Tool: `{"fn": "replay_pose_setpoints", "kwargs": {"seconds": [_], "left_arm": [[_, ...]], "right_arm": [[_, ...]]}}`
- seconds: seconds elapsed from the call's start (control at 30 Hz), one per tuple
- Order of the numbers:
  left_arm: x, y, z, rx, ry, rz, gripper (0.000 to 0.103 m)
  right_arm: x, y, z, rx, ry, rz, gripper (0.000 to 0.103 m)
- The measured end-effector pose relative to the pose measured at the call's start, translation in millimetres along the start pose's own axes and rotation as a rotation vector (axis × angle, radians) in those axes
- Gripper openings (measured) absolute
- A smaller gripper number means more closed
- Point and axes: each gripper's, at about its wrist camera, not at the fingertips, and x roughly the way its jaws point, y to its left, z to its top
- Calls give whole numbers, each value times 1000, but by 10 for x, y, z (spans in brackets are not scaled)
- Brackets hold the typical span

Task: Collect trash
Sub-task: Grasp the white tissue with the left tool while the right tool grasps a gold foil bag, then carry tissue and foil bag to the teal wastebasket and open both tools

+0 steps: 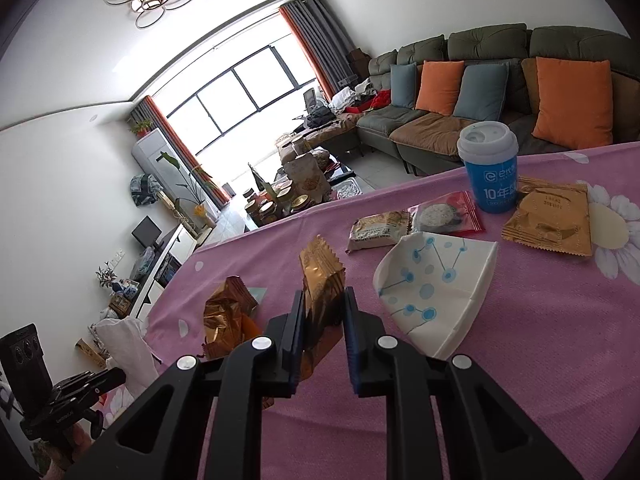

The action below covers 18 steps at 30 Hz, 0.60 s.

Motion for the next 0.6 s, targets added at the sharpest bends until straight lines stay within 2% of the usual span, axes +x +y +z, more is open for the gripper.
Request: {"fn": "replay_pose_setpoints", "kwargs": {"seconds": [0.33,0.47,0.6], "left_arm": [[-526,476,-248,-69,-33,70,8],[-692,622,-316,-94,-43,107,8],[-832,782,-393,-131,-57,138,8]], "right_arm": [[-233,747,-65,-118,-55,140,17],[-95,1078,-120,-152,-21,219,17],[189,1389,-229,-171,50,308,17]]}}
